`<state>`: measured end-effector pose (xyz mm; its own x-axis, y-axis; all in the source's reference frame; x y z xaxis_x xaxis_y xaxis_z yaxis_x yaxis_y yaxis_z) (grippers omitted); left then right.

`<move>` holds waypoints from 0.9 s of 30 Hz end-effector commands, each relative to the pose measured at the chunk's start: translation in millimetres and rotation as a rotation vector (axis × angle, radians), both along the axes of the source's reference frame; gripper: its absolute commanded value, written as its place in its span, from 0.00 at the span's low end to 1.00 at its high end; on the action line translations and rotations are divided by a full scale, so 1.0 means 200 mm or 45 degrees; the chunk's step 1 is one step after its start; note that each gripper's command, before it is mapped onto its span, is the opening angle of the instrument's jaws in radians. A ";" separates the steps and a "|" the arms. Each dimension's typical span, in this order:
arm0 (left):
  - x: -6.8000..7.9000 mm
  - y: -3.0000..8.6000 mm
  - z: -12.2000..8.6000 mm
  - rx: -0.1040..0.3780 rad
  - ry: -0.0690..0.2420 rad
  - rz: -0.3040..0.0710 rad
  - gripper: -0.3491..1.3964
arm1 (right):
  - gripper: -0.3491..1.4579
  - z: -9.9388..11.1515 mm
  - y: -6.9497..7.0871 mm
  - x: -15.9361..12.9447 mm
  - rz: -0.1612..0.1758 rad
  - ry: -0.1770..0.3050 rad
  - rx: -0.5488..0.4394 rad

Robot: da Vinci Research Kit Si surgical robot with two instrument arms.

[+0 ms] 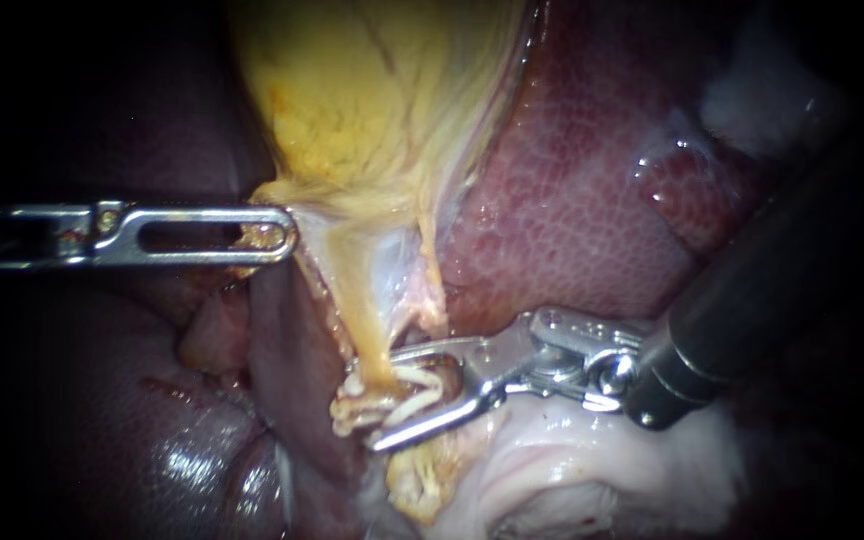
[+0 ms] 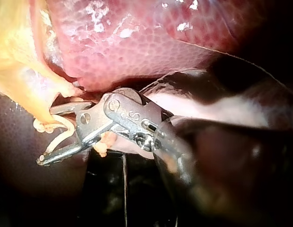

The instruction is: Clipping third clip left tube

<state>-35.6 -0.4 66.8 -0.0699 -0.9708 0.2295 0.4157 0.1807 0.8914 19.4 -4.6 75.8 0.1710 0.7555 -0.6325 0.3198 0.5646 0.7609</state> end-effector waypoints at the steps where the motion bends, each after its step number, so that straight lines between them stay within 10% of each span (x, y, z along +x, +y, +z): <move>1: 0.000 0.000 0.000 0.000 0.001 -0.001 0.00 | 0.50 0.001 0.000 0.001 0.001 0.001 0.006; 27: -0.001 -0.001 0.001 -0.003 0.003 -0.003 0.00 | 0.48 -0.004 0.016 0.006 0.034 0.027 0.080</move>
